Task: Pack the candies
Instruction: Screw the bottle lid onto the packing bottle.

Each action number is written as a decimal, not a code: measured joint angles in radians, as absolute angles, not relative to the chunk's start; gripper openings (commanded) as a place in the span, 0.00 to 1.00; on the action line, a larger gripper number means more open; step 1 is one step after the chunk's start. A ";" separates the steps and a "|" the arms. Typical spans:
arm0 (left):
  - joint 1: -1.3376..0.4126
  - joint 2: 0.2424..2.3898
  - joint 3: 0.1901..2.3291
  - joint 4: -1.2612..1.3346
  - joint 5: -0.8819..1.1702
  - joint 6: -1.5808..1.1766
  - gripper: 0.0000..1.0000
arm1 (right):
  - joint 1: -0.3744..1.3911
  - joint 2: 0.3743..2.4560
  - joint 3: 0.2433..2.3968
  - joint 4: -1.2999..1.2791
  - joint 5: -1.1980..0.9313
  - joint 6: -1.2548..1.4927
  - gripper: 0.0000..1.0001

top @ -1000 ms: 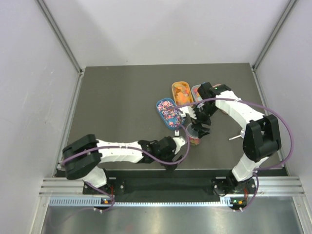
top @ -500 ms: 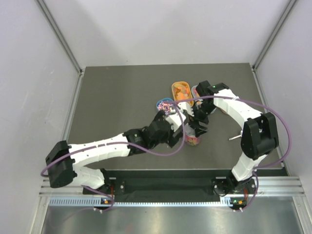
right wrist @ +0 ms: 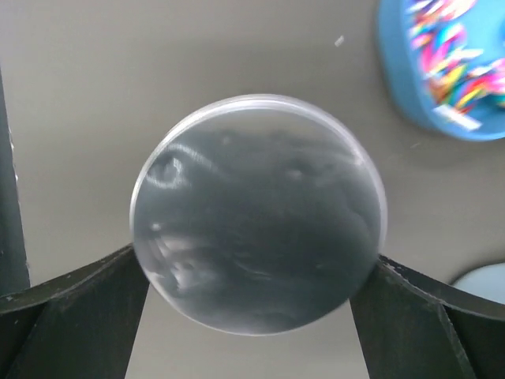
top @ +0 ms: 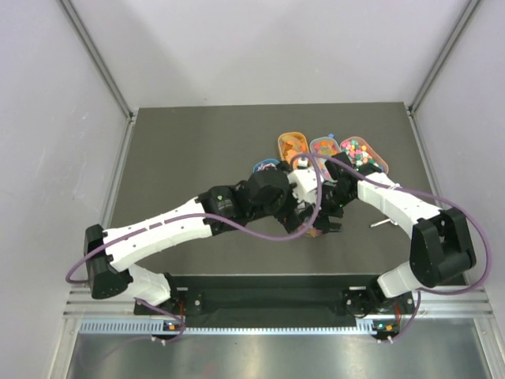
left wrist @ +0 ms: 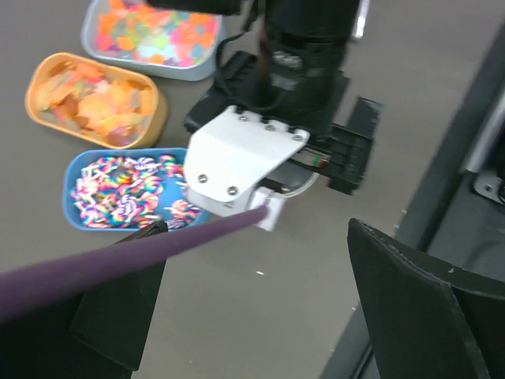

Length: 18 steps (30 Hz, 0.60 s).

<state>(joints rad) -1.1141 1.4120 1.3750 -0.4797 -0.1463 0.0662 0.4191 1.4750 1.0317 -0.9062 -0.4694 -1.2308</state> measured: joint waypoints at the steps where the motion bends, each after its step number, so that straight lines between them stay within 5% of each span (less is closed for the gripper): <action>1: -1.141 1.413 1.377 -0.480 -0.148 0.067 0.99 | 0.418 1.469 1.006 -0.894 -0.460 -1.235 1.00; 9: -1.248 1.339 1.232 -0.376 -0.289 0.113 0.99 | 0.418 1.389 0.966 -0.841 -0.378 -1.211 1.00; 18: -1.399 1.247 0.751 0.120 -0.507 0.213 0.99 | 0.354 1.361 1.022 -0.861 -0.298 -1.185 1.00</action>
